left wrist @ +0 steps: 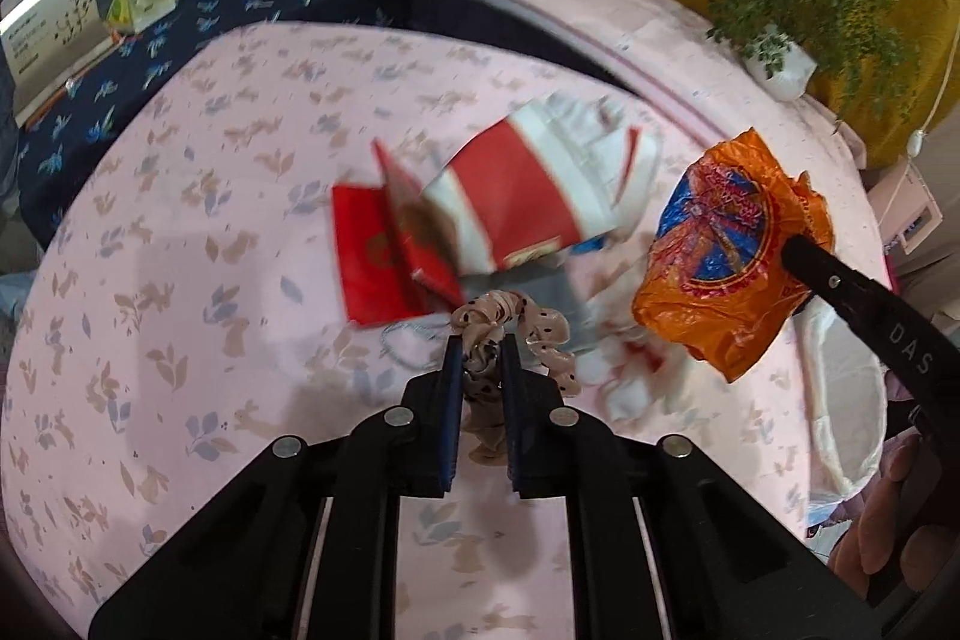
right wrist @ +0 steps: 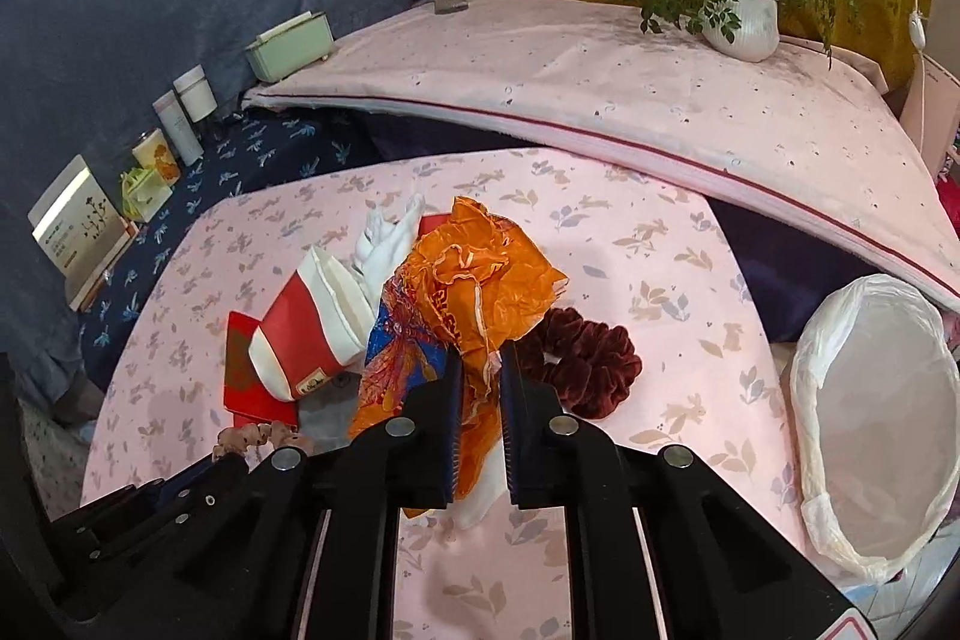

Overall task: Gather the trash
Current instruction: 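Carry both items over the white bin and open both tools, then move both tools back from the bin to the table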

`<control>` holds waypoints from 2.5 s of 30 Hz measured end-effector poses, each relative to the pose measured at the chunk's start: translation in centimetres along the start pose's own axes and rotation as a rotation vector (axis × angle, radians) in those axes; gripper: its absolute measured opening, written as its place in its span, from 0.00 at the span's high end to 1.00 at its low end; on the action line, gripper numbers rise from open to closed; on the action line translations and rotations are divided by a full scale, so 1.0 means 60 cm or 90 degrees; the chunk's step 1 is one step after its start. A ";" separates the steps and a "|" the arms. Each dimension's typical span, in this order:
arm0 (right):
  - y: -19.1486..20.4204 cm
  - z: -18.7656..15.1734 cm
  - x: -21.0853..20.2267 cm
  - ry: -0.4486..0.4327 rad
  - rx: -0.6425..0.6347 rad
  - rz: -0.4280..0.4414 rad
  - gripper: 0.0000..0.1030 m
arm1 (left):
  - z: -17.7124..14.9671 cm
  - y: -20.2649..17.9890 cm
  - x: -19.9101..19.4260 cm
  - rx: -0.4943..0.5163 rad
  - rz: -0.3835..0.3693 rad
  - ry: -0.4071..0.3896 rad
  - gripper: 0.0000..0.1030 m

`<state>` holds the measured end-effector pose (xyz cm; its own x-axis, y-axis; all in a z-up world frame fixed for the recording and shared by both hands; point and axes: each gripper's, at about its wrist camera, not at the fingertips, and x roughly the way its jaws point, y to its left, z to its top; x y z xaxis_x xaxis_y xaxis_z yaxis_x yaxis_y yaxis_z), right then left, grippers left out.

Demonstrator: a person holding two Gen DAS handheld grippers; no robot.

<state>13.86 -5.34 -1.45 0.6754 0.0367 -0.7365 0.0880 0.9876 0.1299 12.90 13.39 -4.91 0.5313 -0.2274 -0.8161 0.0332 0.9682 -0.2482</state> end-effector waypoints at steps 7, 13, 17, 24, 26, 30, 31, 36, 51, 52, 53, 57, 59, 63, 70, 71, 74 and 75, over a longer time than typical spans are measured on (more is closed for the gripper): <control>-0.049 0.030 -0.072 -0.058 0.011 -0.032 0.90 | 0.042 -0.090 -0.050 0.046 -0.050 -0.042 0.89; -0.124 0.038 -0.127 -0.098 0.037 -0.077 0.90 | 0.057 -0.191 -0.073 0.101 -0.091 -0.062 0.89; -0.180 0.034 -0.156 -0.112 0.059 -0.110 0.90 | 0.056 -0.270 -0.080 0.145 -0.115 -0.068 0.89; -0.282 0.008 -0.189 -0.121 0.109 -0.158 0.90 | 0.036 -0.390 -0.071 0.208 -0.150 -0.063 0.89; -0.312 -0.002 -0.195 -0.120 0.128 -0.167 0.90 | 0.026 -0.421 -0.066 0.226 -0.161 -0.058 0.89; -0.364 -0.024 -0.201 -0.116 0.161 -0.186 0.90 | 0.007 -0.475 -0.057 0.257 -0.172 -0.053 0.89; -0.377 -0.028 -0.202 -0.114 0.168 -0.191 0.90 | 0.003 -0.487 -0.055 0.262 -0.175 -0.050 0.89; -0.428 -0.053 -0.206 -0.109 0.202 -0.210 0.90 | -0.017 -0.534 -0.042 0.290 -0.190 -0.037 0.89; -0.466 -0.078 -0.192 -0.098 0.224 -0.232 0.61 | -0.045 -0.586 -0.020 0.314 -0.177 -0.042 0.46; -0.467 -0.077 -0.192 -0.100 0.224 -0.231 0.60 | -0.044 -0.585 -0.019 0.312 -0.174 -0.043 0.44; -0.467 -0.076 -0.192 -0.100 0.224 -0.229 0.60 | -0.043 -0.583 -0.019 0.310 -0.171 -0.044 0.43; -0.462 -0.073 -0.190 -0.098 0.221 -0.224 0.60 | -0.038 -0.572 -0.017 0.301 -0.164 -0.047 0.43; -0.456 -0.072 -0.189 -0.098 0.219 -0.222 0.59 | -0.036 -0.567 -0.017 0.297 -0.162 -0.047 0.43; -0.443 -0.071 -0.188 -0.099 0.213 -0.218 0.54 | -0.034 -0.556 -0.018 0.289 -0.161 -0.048 0.43; -0.415 -0.066 -0.186 -0.098 0.195 -0.211 0.53 | -0.030 -0.535 -0.021 0.277 -0.153 -0.050 0.43; -0.412 -0.065 -0.186 -0.098 0.192 -0.209 0.53 | -0.029 -0.532 -0.022 0.274 -0.152 -0.050 0.43; -0.399 -0.062 -0.183 -0.096 0.184 -0.205 0.53 | -0.026 -0.517 -0.021 0.265 -0.146 -0.050 0.43; -0.394 -0.062 -0.183 -0.095 0.181 -0.203 0.53 | -0.024 -0.513 -0.021 0.262 -0.145 -0.050 0.43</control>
<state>1.64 -28.55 1.07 0.6780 -0.3062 -0.6683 0.4927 0.8640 0.1040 9.99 -16.26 2.98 0.5337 -0.4449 -0.7192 0.4797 0.8596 -0.1758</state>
